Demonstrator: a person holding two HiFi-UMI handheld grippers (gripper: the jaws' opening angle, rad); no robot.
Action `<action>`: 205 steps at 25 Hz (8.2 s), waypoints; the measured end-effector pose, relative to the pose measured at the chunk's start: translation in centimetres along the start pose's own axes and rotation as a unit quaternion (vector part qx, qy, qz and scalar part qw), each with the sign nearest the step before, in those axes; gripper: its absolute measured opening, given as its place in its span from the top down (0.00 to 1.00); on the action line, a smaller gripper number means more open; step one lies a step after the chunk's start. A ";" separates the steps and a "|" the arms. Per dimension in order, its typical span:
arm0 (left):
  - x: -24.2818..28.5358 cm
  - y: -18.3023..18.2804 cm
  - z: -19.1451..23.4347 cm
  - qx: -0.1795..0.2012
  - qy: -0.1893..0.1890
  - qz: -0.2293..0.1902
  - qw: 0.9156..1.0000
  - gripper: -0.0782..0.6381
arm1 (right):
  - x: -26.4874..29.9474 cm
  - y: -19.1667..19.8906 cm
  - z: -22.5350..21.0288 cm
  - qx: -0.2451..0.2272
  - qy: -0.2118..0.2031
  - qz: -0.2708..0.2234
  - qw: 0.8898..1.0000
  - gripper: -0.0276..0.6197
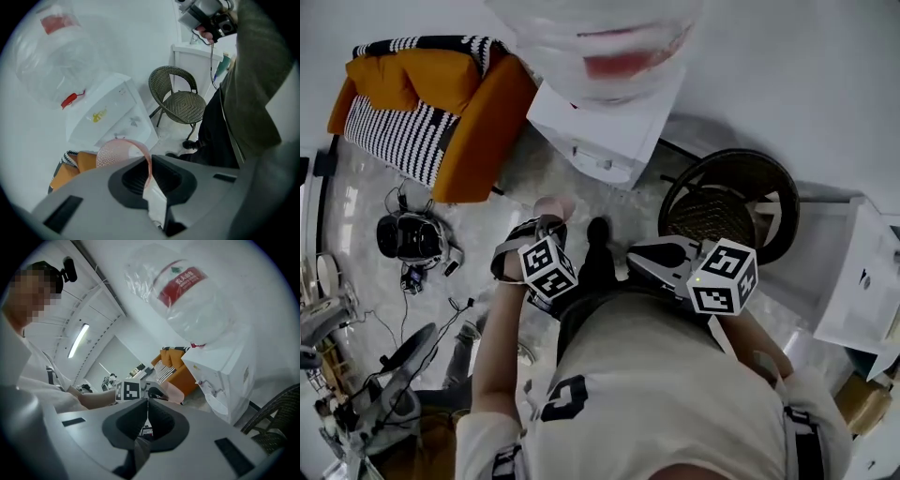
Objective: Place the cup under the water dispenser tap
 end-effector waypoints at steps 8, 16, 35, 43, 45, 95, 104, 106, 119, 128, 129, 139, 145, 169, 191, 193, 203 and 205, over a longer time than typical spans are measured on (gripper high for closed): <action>3.9 1.5 3.4 -0.006 0.006 -0.030 1.000 0.79 | 5.9 -1.8 0.2 -0.007 0.021 0.037 0.999 0.91; 9.0 3.5 3.9 0.062 0.035 -0.024 0.997 0.79 | 10.2 -2.2 0.0 -0.001 0.046 0.051 0.998 0.91; 20.6 3.4 3.4 0.097 0.071 0.024 0.992 0.79 | 10.6 -1.2 -3.1 0.029 0.070 0.097 0.992 0.91; 24.2 4.3 4.3 0.092 0.071 0.043 0.992 0.79 | 11.2 -1.0 -4.6 0.034 0.056 0.120 0.991 0.91; 25.1 4.3 4.3 0.092 0.071 0.041 0.992 0.79 | 11.4 -0.8 -4.8 0.033 0.058 0.129 0.989 0.91; 32.3 3.6 7.4 0.166 0.002 0.015 0.986 0.78 | 13.8 3.1 -6.3 0.047 0.065 0.176 0.981 0.91; 31.6 3.2 7.4 0.151 -0.008 0.003 0.988 0.63 | 14.1 3.3 -6.0 0.043 0.064 0.178 0.981 0.91; 31.2 3.2 7.6 0.145 -0.018 -0.004 0.989 0.63 | 14.1 3.3 -6.0 0.042 0.065 0.177 0.981 0.91; 27.8 5.3 8.6 0.092 -0.042 -0.005 0.995 0.52 | 15.4 2.5 -5.2 0.015 0.058 0.174 0.983 0.91; 23.5 8.3 10.9 0.041 -0.044 -0.009 0.998 0.46 | 15.9 1.0 -4.2 -0.013 0.050 0.171 0.984 0.91; 23.0 8.5 11.0 0.035 -0.041 -0.008 0.999 0.46 | 16.1 0.8 -4.1 -0.016 0.049 0.169 0.984 0.91; 16.3 8.1 12.7 -0.076 -0.056 -0.078 0.992 0.46 | 17.5 -1.5 -2.1 -0.043 0.039 0.143 0.988 0.91; 10.2 7.5 15.3 -0.169 -0.089 -0.145 0.971 0.46 | 17.7 -3.3 -0.9 -0.061 0.036 0.120 0.990 0.91; -5.2 6.3 15.7 -0.294 -0.056 -0.400 0.866 0.46 | 17.9 -8.5 0.9 -0.124 0.090 0.043 0.987 0.91; -8.2 0.0 13.5 -0.234 -0.107 -0.357 0.898 0.58 | 10.2 -8.1 2.9 -0.185 0.063 -0.015 0.981 0.91; -8.4 -0.3 12.7 -0.227 -0.111 -0.348 0.903 0.59 | 9.4 -7.9 2.8 -0.182 0.061 -0.019 0.981 0.91; -11.0 -3.2 8.0 -0.212 -0.141 -0.340 0.905 0.72 | 5.0 -6.2 2.6 -0.176 0.069 -0.044 0.981 0.91; -11.3 -4.0 6.6 -0.212 -0.142 -0.344 0.904 0.77 | 4.0 -5.5 2.5 -0.169 0.072 -0.049 0.982 0.91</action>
Point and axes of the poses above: the fingertips, and each gripper's own axes: x forward along the fingers, z to its left, y out of its underside, the point moved 3 cm from there along -x, backward along the fingers, and after that the axes turned 5 degrees about -z, right-handed, at the moved point
